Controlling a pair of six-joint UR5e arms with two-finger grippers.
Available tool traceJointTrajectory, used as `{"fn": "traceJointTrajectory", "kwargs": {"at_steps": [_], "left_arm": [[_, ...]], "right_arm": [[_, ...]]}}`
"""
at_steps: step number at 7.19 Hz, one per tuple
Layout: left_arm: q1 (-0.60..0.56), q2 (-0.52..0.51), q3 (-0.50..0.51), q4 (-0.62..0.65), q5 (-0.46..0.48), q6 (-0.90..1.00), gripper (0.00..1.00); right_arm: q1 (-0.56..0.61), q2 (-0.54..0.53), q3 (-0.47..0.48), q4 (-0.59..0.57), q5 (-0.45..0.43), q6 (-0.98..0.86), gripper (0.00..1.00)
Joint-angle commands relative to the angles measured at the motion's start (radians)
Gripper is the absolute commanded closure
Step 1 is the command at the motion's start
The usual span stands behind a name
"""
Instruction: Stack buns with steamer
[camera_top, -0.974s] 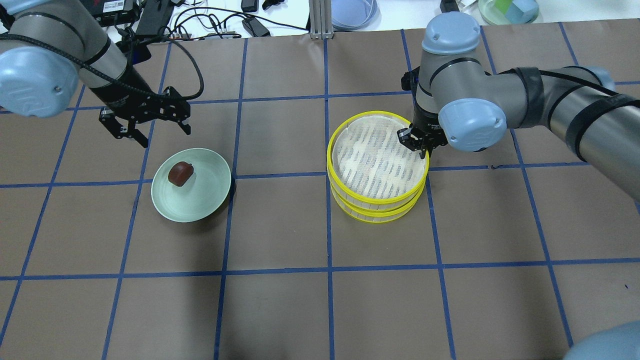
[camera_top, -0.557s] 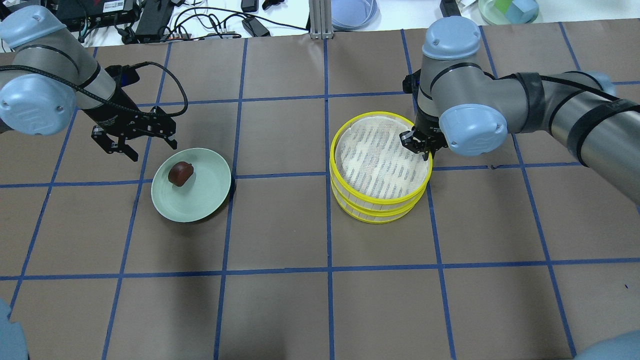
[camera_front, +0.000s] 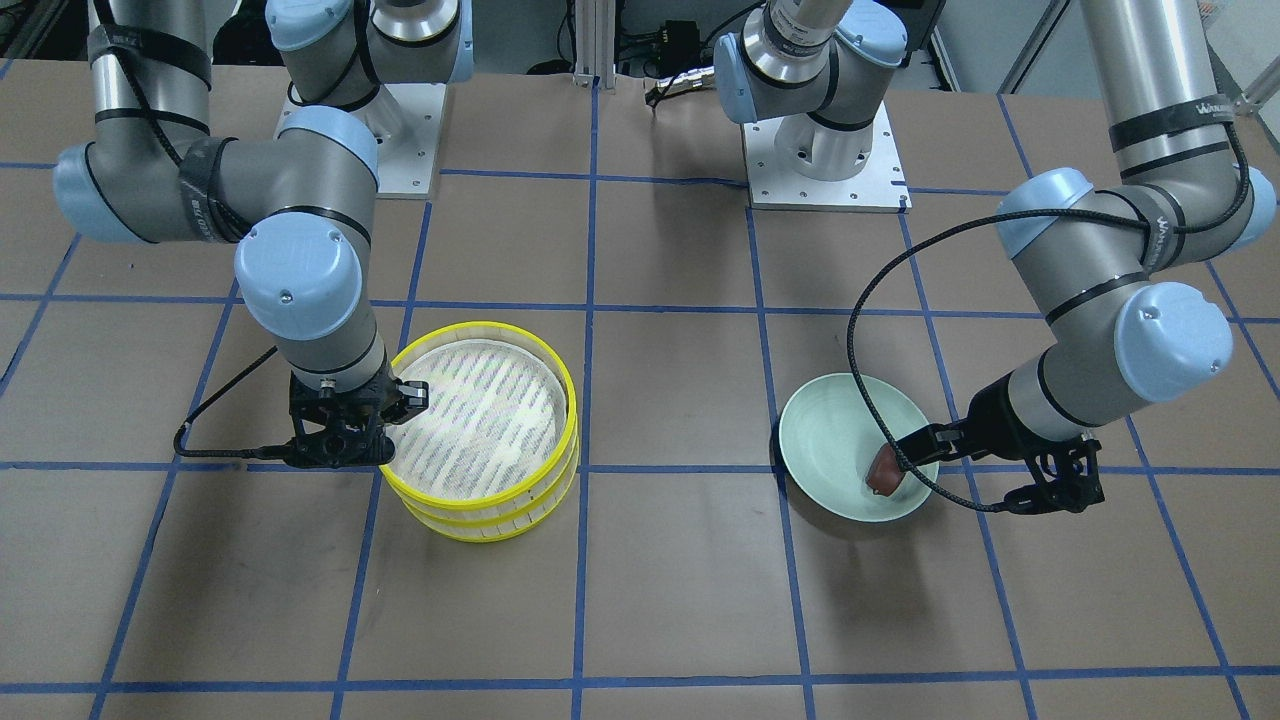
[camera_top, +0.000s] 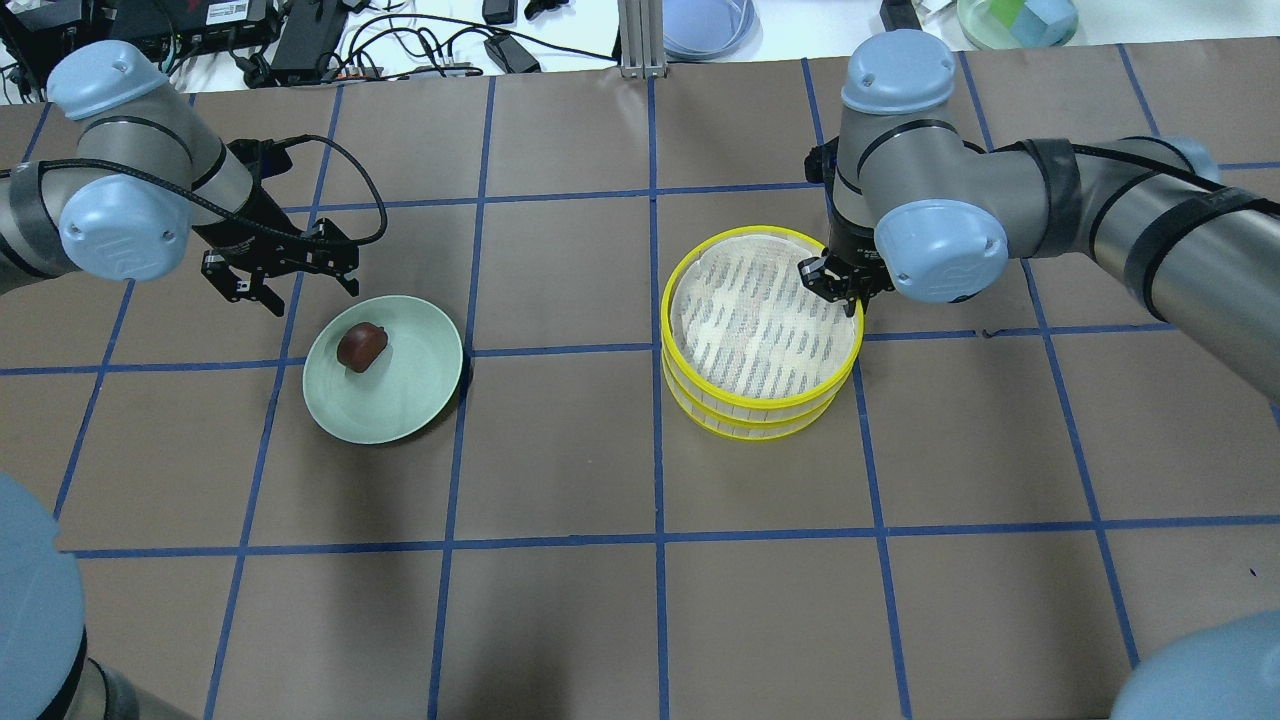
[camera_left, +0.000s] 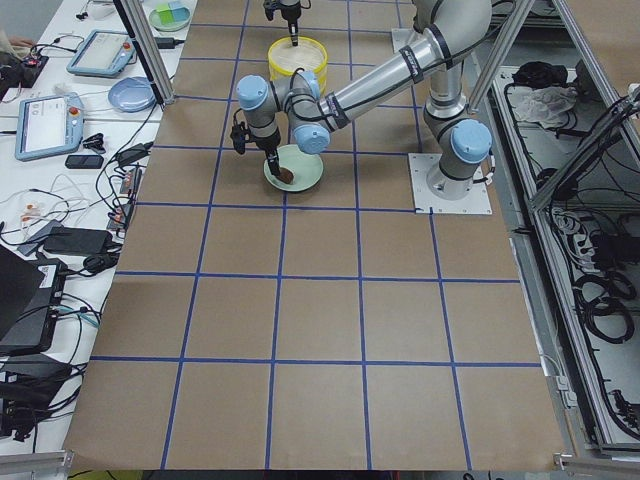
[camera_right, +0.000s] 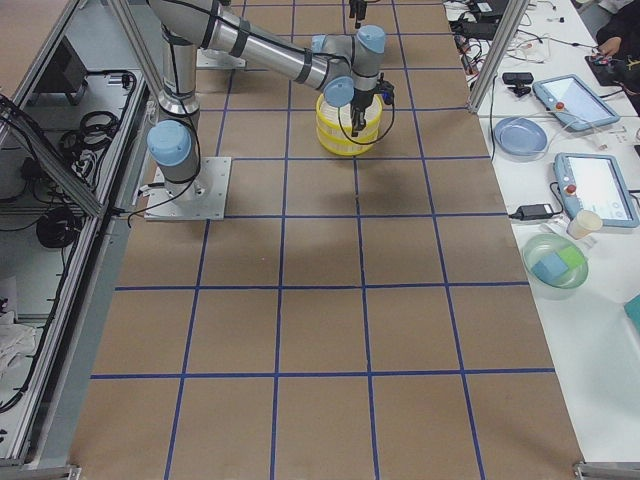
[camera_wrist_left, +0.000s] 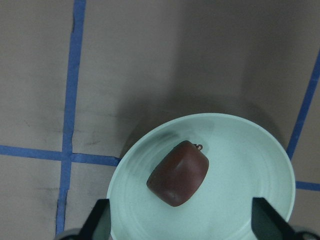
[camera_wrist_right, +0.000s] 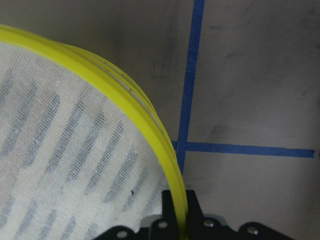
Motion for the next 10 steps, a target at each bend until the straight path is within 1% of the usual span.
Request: {"fn": "traceJointTrajectory", "kwargs": {"at_steps": [1,2,3,4,5,6,7,8,9,10], "left_arm": [[0.0,-0.003,0.0,0.001,0.0,-0.001,0.0],[0.0,-0.003,0.0,0.001,0.0,-0.001,0.0],[-0.002,-0.004,0.0,0.001,0.003,0.002,0.01],[-0.011,-0.012,-0.004,0.0,0.024,-0.009,0.06],[-0.012,-0.023,-0.034,0.004,0.021,-0.015,0.06],[-0.012,-0.033,-0.055,0.015,0.017,-0.017,0.06],[-0.014,-0.037,-0.057,0.015,0.015,-0.018,0.06],[-0.015,-0.043,-0.06,0.015,0.013,-0.021,0.06],[-0.017,-0.053,-0.06,0.027,0.015,-0.026,0.16],[-0.026,-0.056,-0.059,0.071,0.023,-0.021,0.52]], "right_arm": [[0.0,0.0,0.0,-0.001,-0.008,0.0,0.05],[0.0,-0.014,-0.002,-0.004,-0.005,0.003,0.0],[0.0,-0.049,-0.021,0.002,-0.002,0.001,0.0],[-0.002,-0.114,-0.066,0.034,0.007,0.003,0.0],[-0.004,-0.195,-0.1,0.095,0.036,0.004,0.0],[-0.011,-0.271,-0.171,0.221,0.059,0.028,0.0],[-0.014,-0.3,-0.263,0.36,0.057,0.051,0.0],[-0.023,-0.316,-0.291,0.422,0.054,0.1,0.0],[-0.031,-0.314,-0.29,0.446,0.06,0.107,0.0],[-0.054,-0.317,-0.292,0.444,0.061,0.111,0.0]]}}
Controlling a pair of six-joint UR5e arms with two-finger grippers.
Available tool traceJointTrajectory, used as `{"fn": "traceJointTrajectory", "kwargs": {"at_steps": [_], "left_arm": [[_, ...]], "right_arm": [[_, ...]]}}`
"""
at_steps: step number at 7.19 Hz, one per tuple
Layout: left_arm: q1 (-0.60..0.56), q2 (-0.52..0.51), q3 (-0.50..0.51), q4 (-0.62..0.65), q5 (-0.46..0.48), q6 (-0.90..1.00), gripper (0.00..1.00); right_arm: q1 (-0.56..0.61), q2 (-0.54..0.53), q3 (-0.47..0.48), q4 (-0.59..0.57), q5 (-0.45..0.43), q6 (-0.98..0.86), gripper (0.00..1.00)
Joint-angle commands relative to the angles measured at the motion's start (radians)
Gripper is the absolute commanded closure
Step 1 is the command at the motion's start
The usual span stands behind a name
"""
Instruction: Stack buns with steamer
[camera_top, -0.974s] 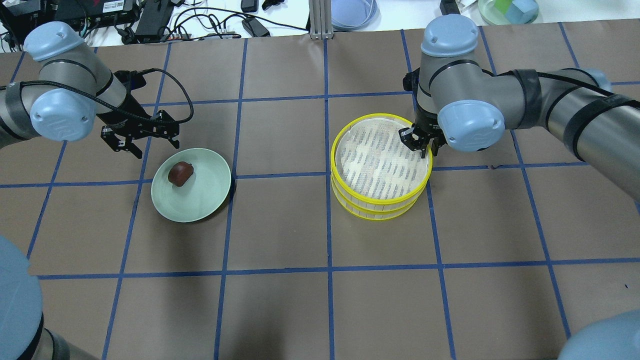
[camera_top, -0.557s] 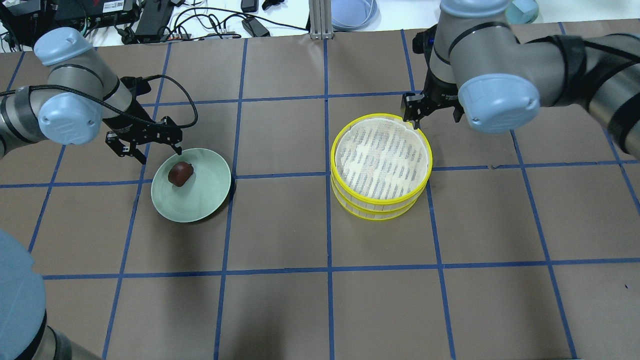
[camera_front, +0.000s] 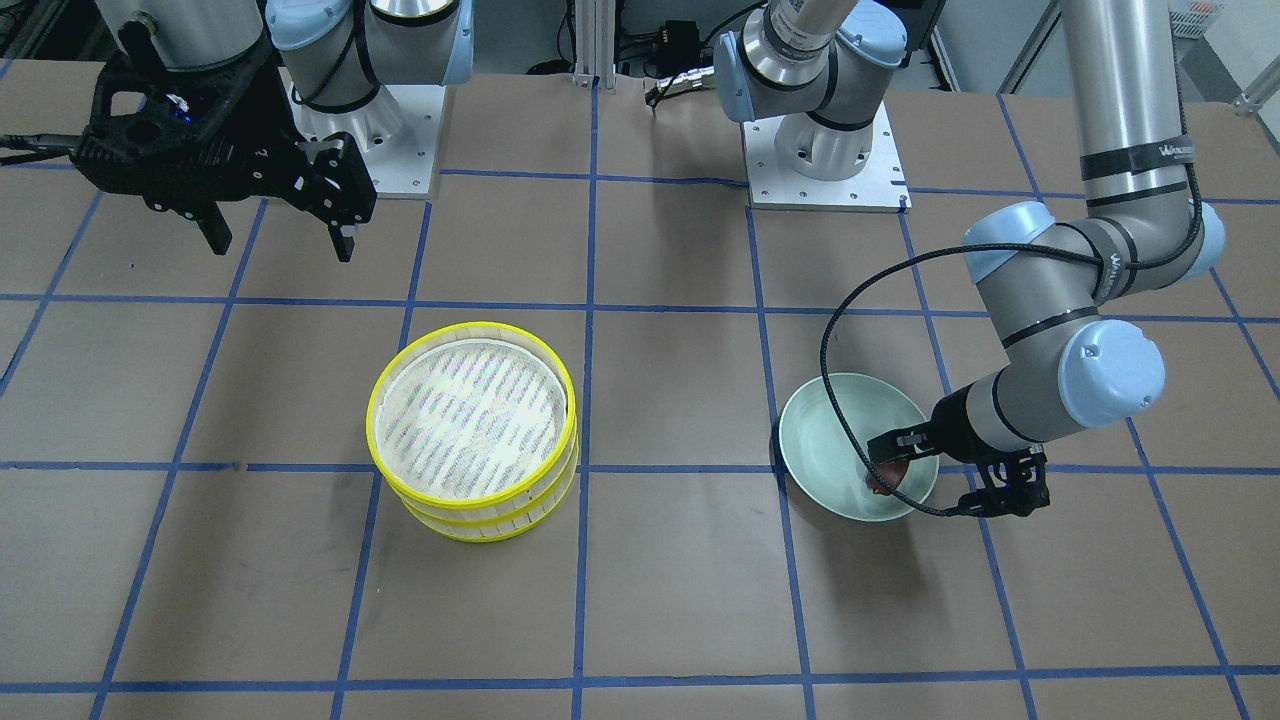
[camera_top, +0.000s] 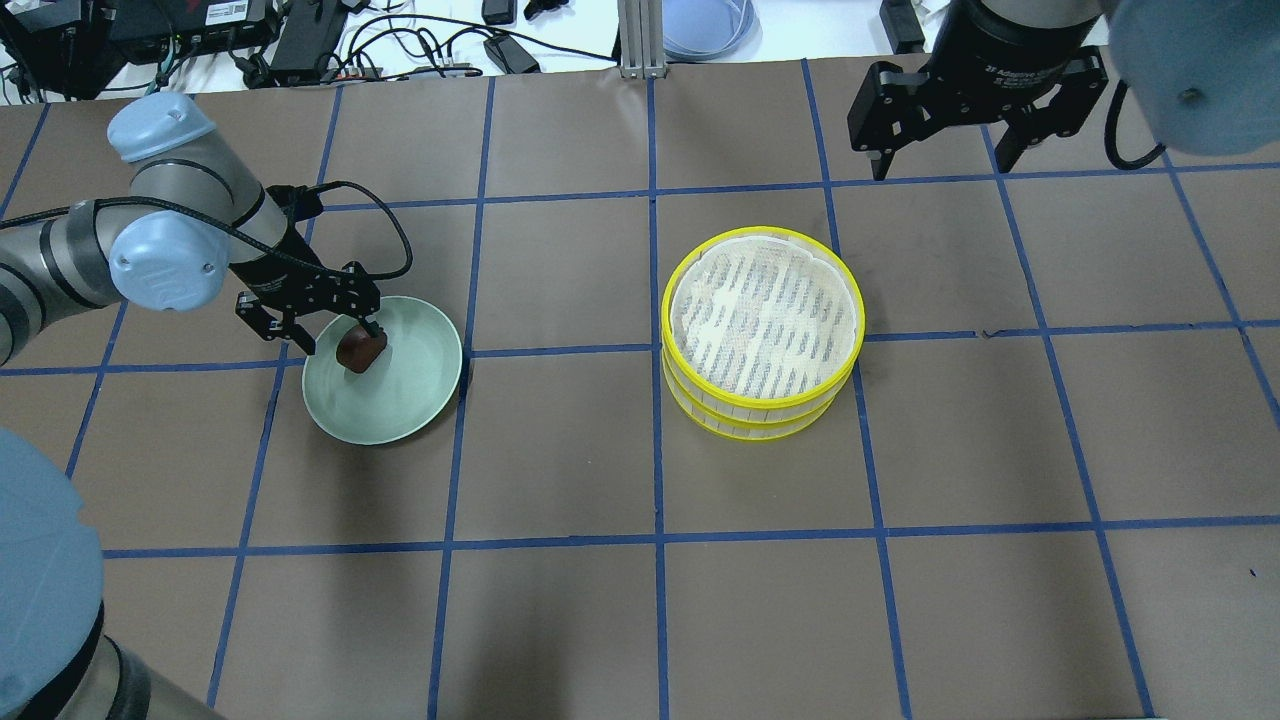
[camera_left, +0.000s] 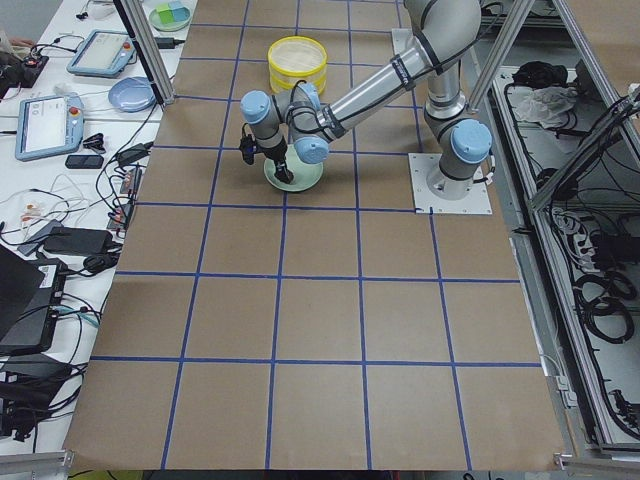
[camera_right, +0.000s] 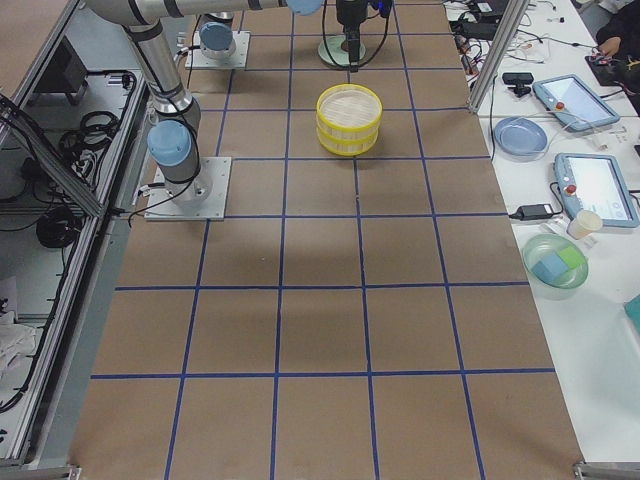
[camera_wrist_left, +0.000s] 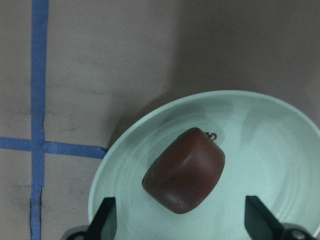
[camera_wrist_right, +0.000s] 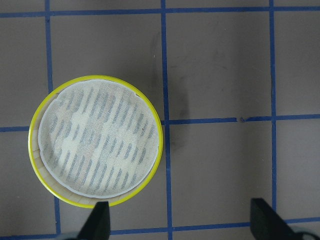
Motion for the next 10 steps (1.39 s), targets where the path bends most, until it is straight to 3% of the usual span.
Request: {"fn": "traceJointTrajectory", "kwargs": {"at_steps": [1,2,3,4,5,8,10], "left_arm": [[-0.012,-0.017,0.0,0.057,0.005,-0.002,0.61],[-0.014,-0.024,0.0,0.062,0.003,0.0,0.67],[-0.015,-0.022,0.0,0.063,0.005,0.001,0.87],[-0.028,-0.01,0.005,0.063,0.006,-0.002,0.89],[-0.067,0.019,0.02,0.068,0.009,-0.02,0.98],[-0.159,0.134,0.059,0.013,0.0,-0.095,1.0],[-0.294,0.197,0.15,-0.077,-0.003,-0.261,1.0]], "right_arm": [[-0.041,-0.009,-0.008,0.022,0.005,0.011,0.0],[-0.043,-0.009,-0.008,0.019,0.004,0.011,0.0],[-0.043,-0.009,-0.007,0.017,0.005,0.006,0.0],[-0.043,-0.009,-0.007,0.007,0.004,0.008,0.0],[-0.043,-0.01,-0.007,-0.01,0.005,0.008,0.0],[-0.041,-0.01,-0.005,-0.015,0.005,0.006,0.0],[-0.041,-0.01,-0.005,-0.016,0.007,0.008,0.0]]}}
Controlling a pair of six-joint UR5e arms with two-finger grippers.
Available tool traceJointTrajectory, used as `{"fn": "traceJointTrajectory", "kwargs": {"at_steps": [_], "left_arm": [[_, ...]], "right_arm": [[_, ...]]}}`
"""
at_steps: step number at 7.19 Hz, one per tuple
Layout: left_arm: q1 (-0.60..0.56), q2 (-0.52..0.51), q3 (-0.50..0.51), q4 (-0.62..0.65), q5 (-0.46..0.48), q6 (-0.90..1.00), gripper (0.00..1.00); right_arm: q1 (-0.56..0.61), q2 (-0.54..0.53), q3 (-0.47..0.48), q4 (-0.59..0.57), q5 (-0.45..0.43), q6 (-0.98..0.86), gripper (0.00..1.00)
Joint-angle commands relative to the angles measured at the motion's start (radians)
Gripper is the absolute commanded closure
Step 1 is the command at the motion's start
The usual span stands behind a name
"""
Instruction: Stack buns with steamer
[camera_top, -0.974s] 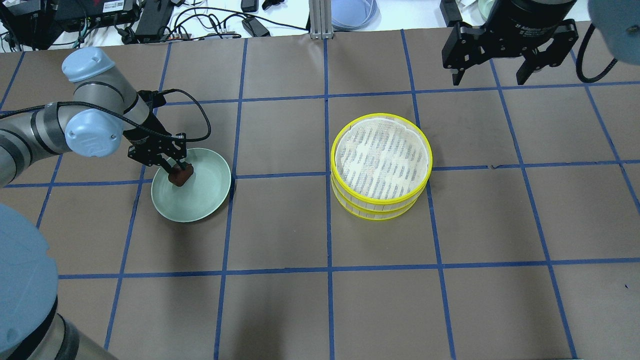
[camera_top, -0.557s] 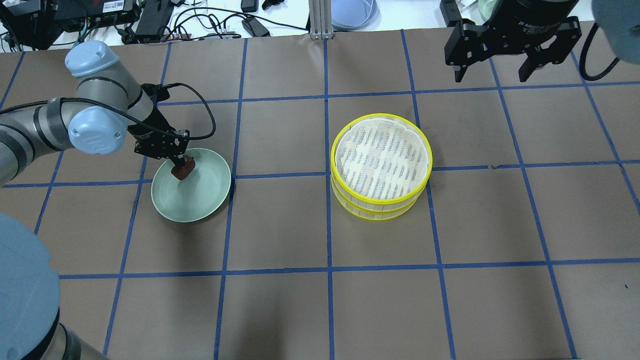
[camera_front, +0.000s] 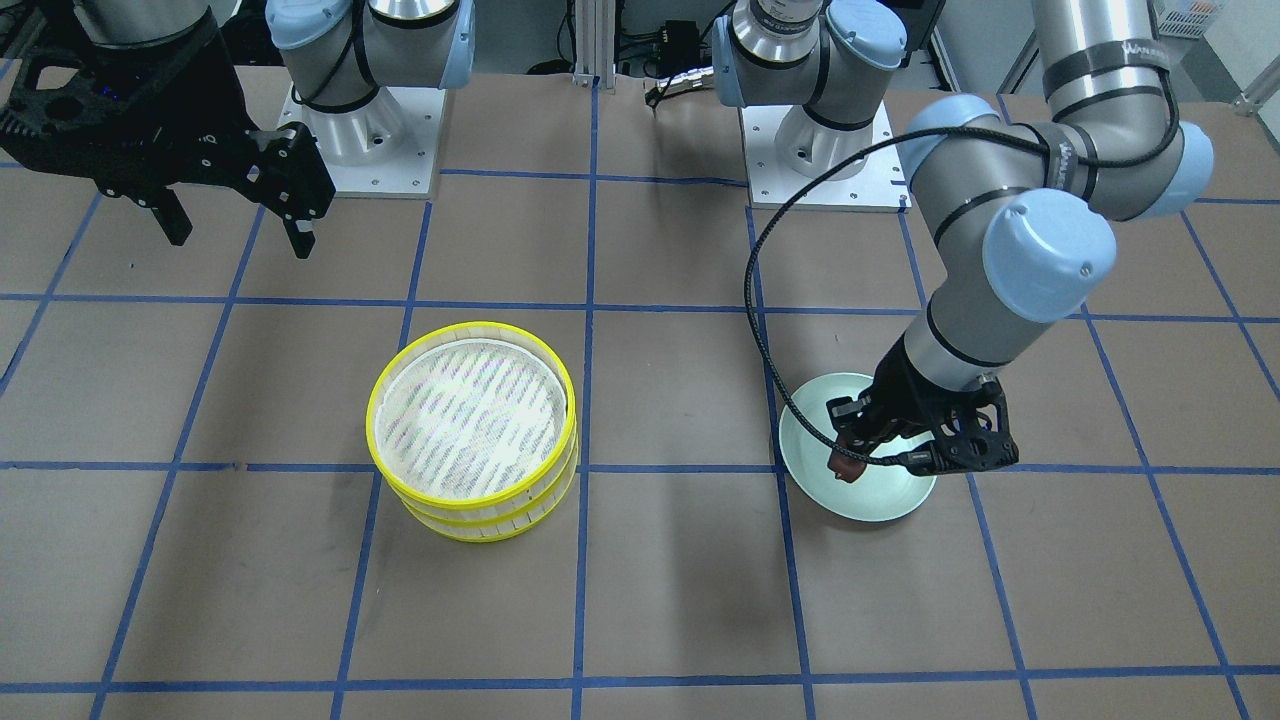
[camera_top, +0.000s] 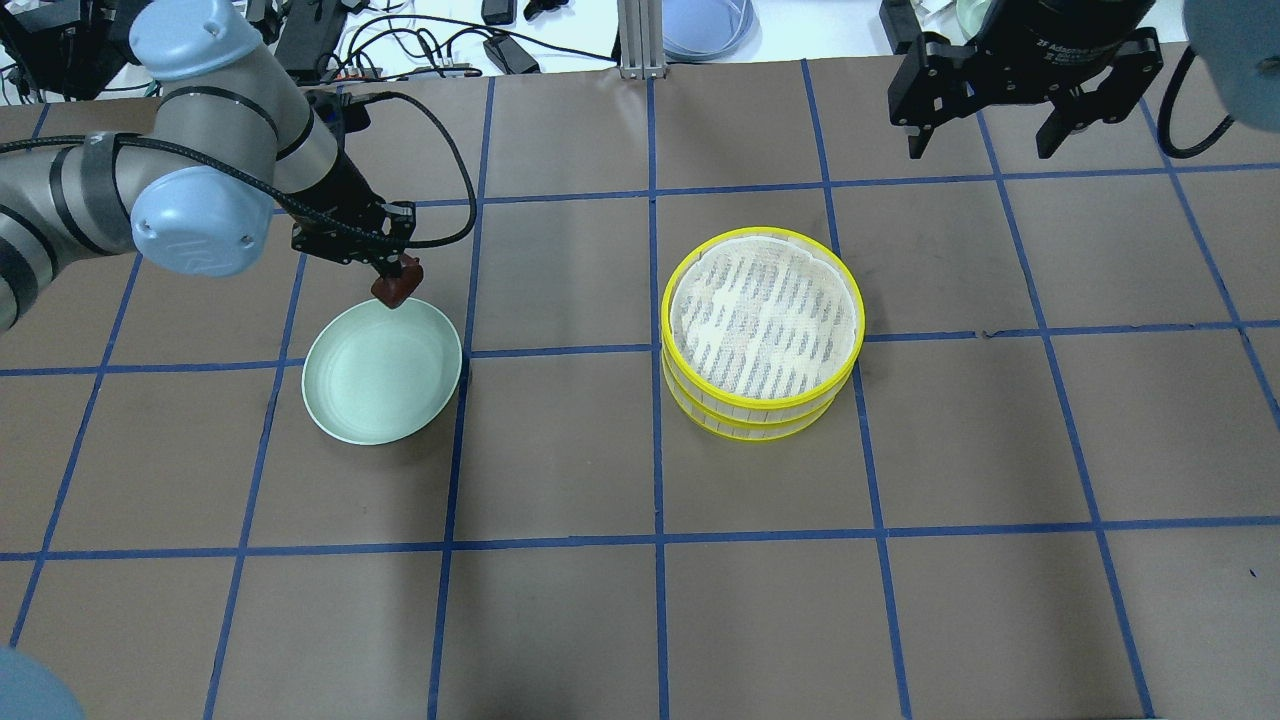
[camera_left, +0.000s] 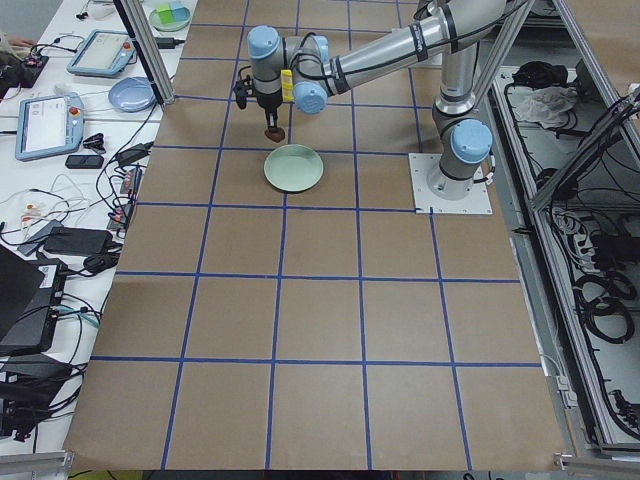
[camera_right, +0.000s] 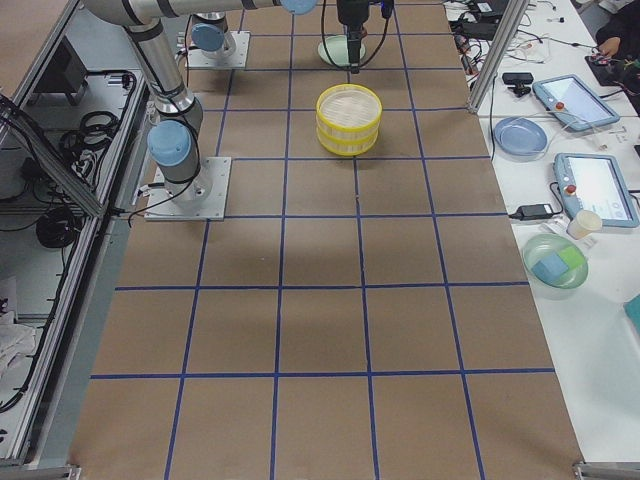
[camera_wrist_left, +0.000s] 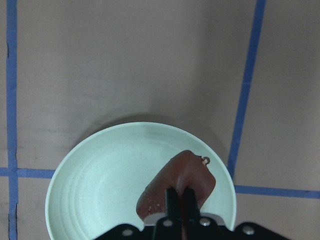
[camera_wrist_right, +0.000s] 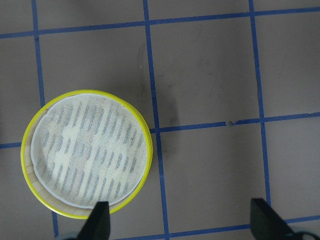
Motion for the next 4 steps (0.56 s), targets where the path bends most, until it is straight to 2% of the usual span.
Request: {"fn": "traceJointTrajectory", "kwargs": {"at_steps": [1,4], "left_arm": [[-0.158,0.018,0.114,-0.078,-0.004,-0.235,1.0],[-0.361,-0.011,0.133,-0.028,-0.043,-0.569,1.0]], "right_arm": [[0.0,0.0,0.0,-0.001,0.001,0.0,0.0],[0.0,0.002,0.0,-0.001,0.001,0.0,0.0]]}}
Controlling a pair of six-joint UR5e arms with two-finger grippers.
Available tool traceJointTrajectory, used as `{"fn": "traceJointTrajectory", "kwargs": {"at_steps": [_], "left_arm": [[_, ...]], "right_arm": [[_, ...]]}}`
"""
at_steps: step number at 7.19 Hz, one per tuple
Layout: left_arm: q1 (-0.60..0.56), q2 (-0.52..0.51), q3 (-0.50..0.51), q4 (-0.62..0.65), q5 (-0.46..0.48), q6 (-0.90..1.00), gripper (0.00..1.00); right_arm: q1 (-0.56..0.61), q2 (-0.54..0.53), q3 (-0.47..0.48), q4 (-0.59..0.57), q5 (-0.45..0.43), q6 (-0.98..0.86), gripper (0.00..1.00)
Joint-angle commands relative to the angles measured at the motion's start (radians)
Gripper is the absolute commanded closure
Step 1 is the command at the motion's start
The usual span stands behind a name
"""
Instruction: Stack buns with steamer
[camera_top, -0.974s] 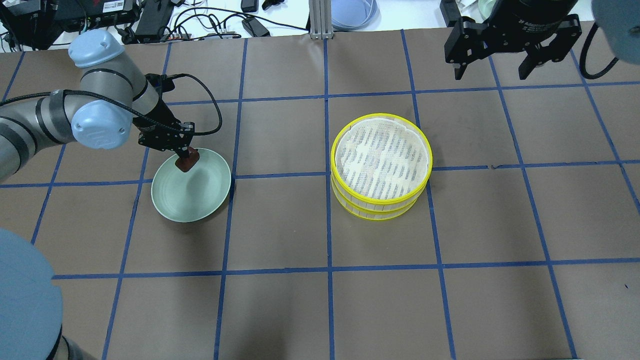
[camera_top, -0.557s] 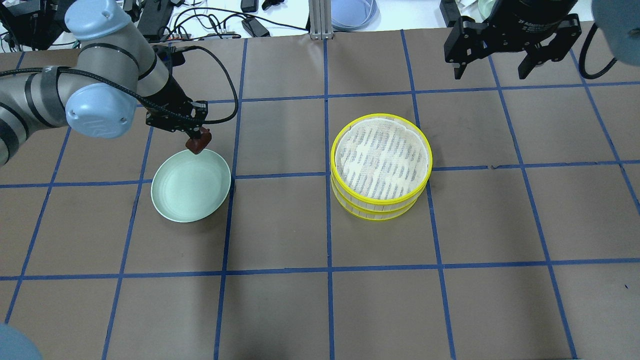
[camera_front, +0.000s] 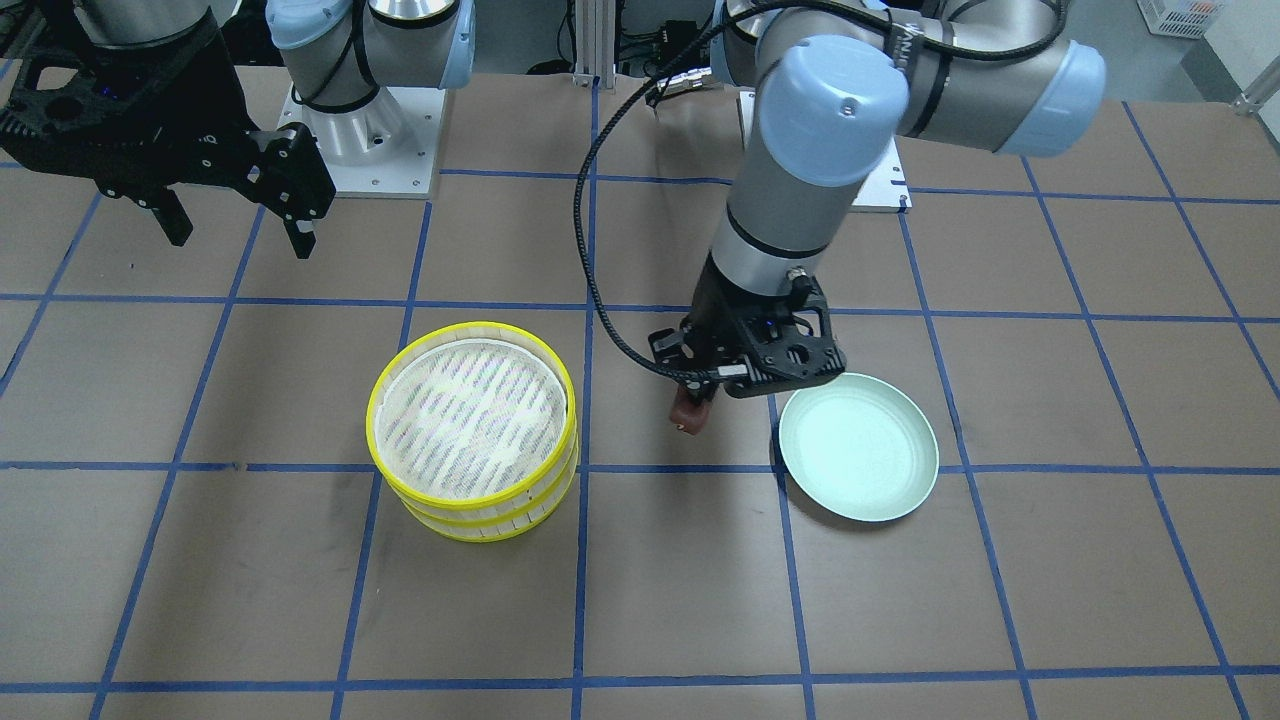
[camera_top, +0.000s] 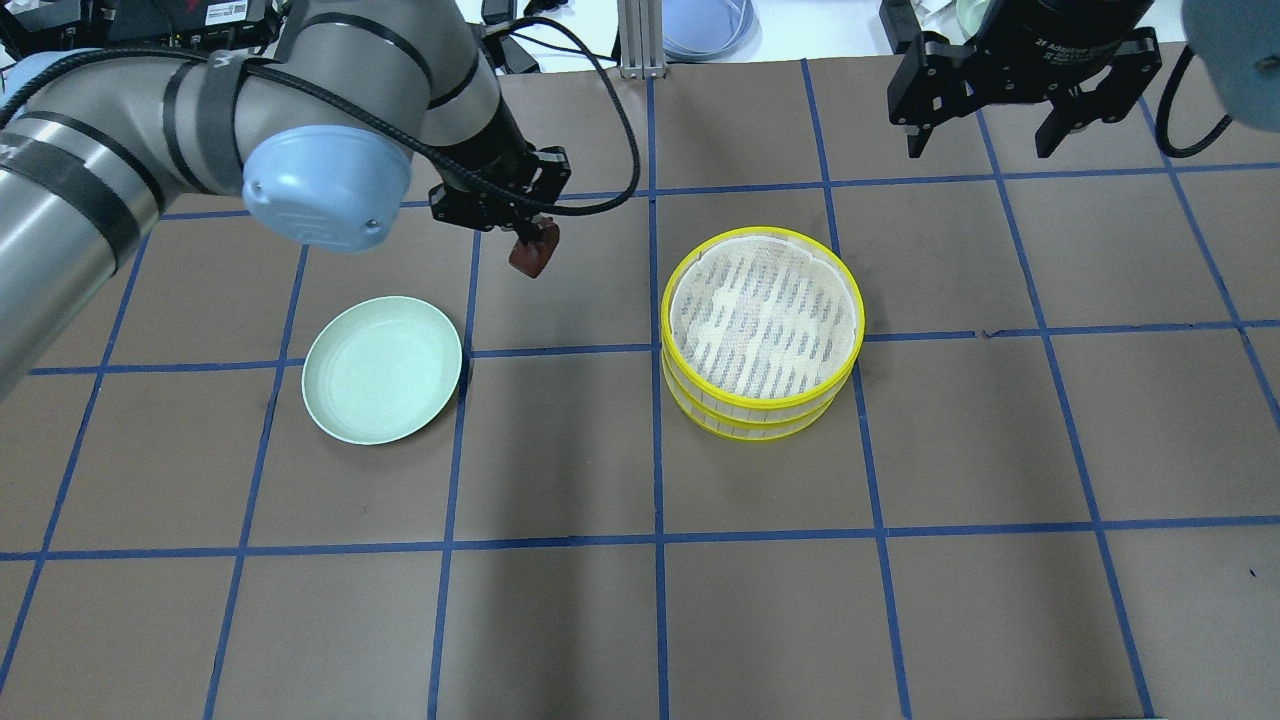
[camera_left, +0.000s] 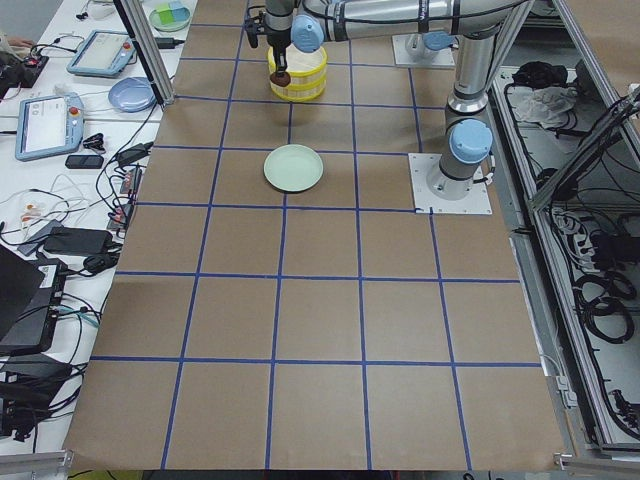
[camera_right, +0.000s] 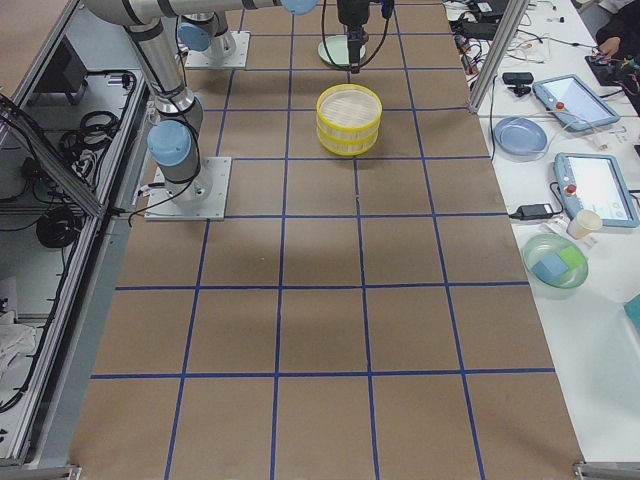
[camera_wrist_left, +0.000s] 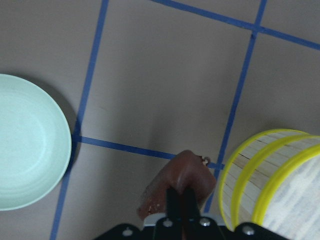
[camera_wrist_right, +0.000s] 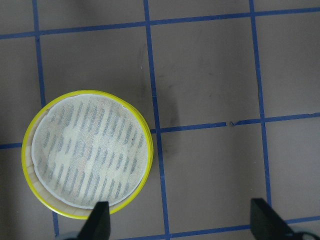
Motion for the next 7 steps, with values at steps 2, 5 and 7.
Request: {"fn": "traceJointTrajectory", "kwargs": {"at_steps": [2,5,7], "left_arm": [[-0.167,-0.062,0.009,0.154,-0.068,-0.306,1.0],[-0.178,-0.135,0.007,0.191,-0.077,-0.321,0.08],[-0.181,-0.139,0.003,0.193,-0.112,-0.335,0.0]], "right_arm": [[0.0,0.003,0.0,-0.003,0.001,0.002,0.0],[-0.003,0.009,0.0,-0.014,-0.002,0.0,0.0],[-0.003,0.008,0.0,-0.012,-0.001,0.002,0.0]]}}
